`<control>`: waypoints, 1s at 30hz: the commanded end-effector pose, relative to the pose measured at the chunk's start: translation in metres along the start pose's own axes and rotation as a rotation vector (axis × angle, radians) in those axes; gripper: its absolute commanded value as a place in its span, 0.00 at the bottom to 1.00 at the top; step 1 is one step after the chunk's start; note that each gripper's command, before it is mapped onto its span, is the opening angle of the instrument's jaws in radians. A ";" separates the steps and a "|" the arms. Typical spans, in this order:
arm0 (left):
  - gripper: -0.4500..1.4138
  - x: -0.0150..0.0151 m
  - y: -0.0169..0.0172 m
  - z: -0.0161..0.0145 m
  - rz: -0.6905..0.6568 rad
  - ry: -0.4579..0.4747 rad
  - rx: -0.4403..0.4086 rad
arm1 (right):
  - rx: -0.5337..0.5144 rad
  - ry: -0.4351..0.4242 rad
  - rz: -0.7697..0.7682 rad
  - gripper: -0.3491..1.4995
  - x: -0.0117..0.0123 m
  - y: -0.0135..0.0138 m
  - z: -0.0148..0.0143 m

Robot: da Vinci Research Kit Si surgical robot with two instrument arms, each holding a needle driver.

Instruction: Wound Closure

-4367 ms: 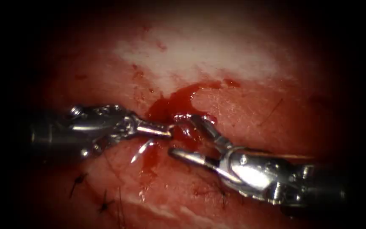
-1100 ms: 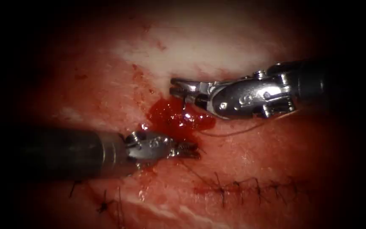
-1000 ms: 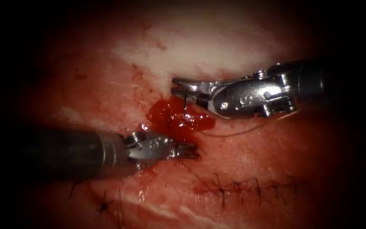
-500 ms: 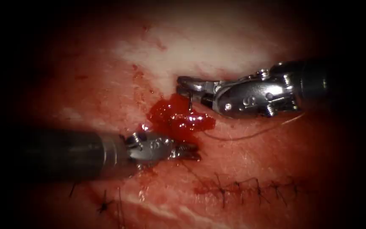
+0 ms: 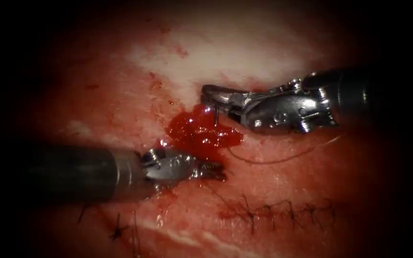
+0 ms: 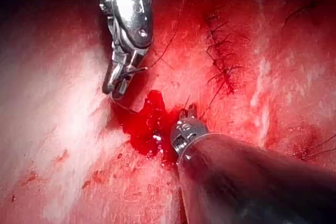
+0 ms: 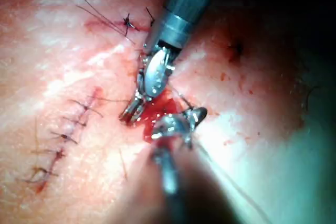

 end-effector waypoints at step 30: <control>0.16 -0.0006 -0.0003 0.0004 0.004 -0.002 -0.009 | -0.055 0.143 -0.303 0.00 0.0039 -0.0094 -0.0015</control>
